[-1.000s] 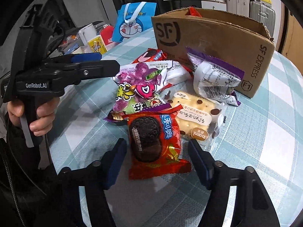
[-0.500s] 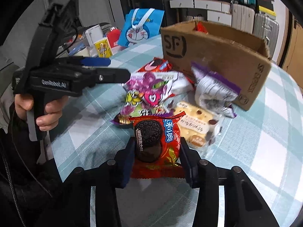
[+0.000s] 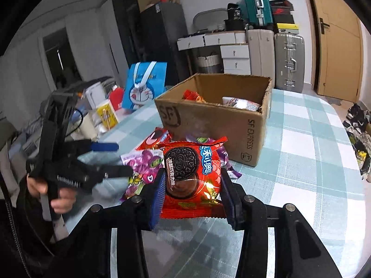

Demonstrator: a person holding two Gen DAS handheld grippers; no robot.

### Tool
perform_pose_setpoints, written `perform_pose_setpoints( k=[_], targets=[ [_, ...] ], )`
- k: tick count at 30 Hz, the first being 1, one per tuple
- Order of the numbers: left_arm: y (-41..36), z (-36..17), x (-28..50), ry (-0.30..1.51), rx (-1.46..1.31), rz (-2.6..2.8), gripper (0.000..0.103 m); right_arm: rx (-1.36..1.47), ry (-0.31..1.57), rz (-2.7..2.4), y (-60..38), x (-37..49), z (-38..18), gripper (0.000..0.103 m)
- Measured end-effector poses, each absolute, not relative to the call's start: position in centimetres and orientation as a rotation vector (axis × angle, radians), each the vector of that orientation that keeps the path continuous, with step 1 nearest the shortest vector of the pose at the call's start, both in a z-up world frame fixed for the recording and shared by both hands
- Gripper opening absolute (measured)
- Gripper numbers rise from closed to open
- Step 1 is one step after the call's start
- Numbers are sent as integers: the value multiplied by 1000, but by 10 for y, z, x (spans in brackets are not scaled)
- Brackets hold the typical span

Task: Organize snacks
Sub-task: 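Lift the red Oreo pack with the right tool while the left tool grasps the purple candy bag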

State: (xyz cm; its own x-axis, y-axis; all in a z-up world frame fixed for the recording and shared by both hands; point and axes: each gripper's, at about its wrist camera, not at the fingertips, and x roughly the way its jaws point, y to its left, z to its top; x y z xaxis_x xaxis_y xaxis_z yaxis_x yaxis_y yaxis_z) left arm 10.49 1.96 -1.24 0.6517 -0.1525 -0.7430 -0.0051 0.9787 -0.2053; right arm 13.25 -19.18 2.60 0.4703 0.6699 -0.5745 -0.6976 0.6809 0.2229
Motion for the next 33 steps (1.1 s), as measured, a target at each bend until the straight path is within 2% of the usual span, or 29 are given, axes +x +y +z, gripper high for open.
perform_pose_setpoints(
  k=[20,26,31,33],
  targets=[
    [15,-47,126,909,-395,-154,101,-37,696,828,-189,136,18,44],
    [12,-49,129,911,-392,-199,84,-24,697,839,-190,136,20,44],
    [2,-47,125,896,-389,-255,53,-22,688,838,-190,135,21,44],
    [0,-44,123,883,-383,-258,50,-22,691,835,-191,135,21,44]
  ],
)
